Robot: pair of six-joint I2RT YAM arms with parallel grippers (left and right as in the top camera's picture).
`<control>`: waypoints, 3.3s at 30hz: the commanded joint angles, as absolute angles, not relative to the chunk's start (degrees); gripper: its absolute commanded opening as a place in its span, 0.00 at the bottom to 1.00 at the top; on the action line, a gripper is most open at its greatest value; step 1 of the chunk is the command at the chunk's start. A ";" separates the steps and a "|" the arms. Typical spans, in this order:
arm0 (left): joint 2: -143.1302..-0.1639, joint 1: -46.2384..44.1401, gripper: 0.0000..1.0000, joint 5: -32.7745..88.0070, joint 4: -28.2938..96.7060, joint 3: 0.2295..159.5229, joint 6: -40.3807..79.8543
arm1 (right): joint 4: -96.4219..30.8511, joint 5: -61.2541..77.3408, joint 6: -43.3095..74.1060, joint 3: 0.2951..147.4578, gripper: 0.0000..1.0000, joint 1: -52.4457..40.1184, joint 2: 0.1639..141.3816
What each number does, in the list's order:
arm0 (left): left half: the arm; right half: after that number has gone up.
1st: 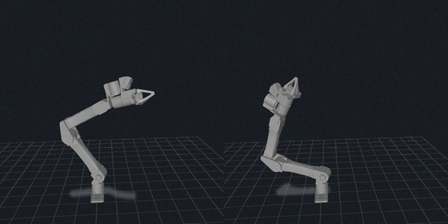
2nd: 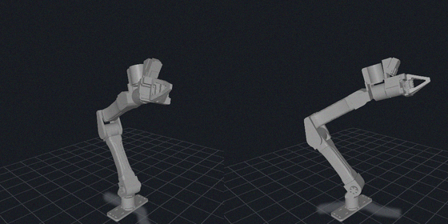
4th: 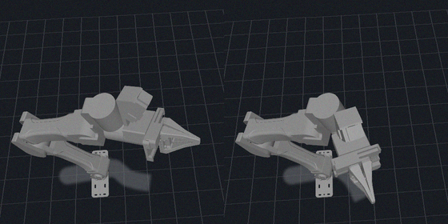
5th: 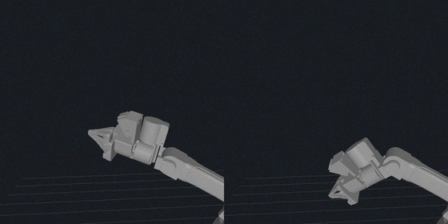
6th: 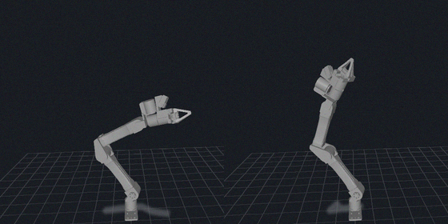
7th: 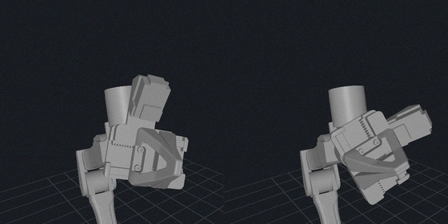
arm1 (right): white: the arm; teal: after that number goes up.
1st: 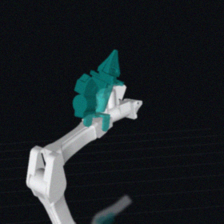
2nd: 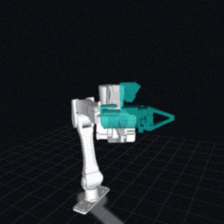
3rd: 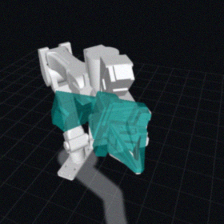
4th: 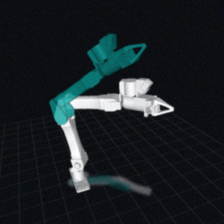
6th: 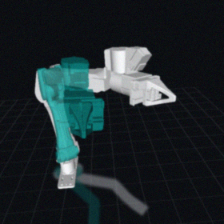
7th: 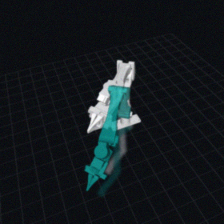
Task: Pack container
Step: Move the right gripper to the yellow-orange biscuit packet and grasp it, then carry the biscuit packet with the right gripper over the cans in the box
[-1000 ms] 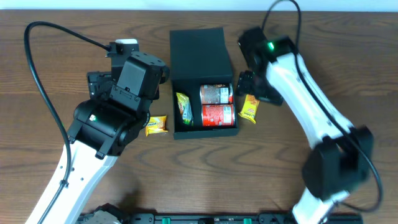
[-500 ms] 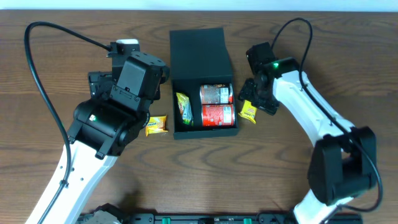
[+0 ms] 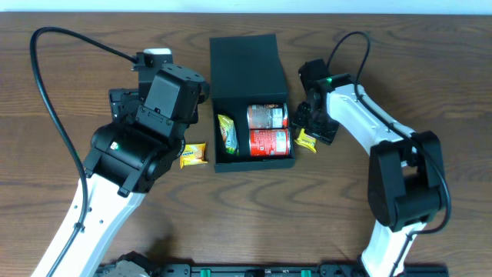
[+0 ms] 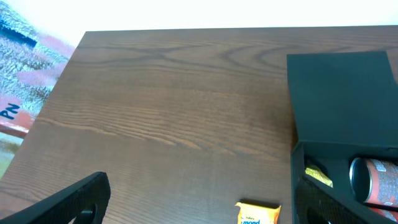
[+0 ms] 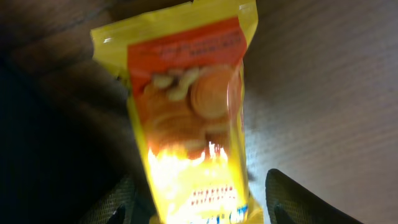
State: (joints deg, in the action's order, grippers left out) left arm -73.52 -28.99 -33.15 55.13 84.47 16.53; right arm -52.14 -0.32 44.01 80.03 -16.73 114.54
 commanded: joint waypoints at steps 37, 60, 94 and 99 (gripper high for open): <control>-73.78 -28.84 0.95 -33.19 54.96 85.45 17.17 | -44.66 -0.54 35.20 75.85 0.35 -13.30 115.39; -73.78 -28.84 0.95 -33.19 54.57 85.45 17.17 | -57.10 -0.54 31.27 90.70 0.33 -13.93 115.37; -73.78 -28.84 0.95 -33.65 53.10 85.45 17.10 | -60.97 6.52 30.52 100.92 0.37 -33.54 114.98; -73.78 -28.84 0.95 -33.65 53.10 85.45 17.08 | -61.82 -2.72 29.47 101.49 0.41 -34.06 114.98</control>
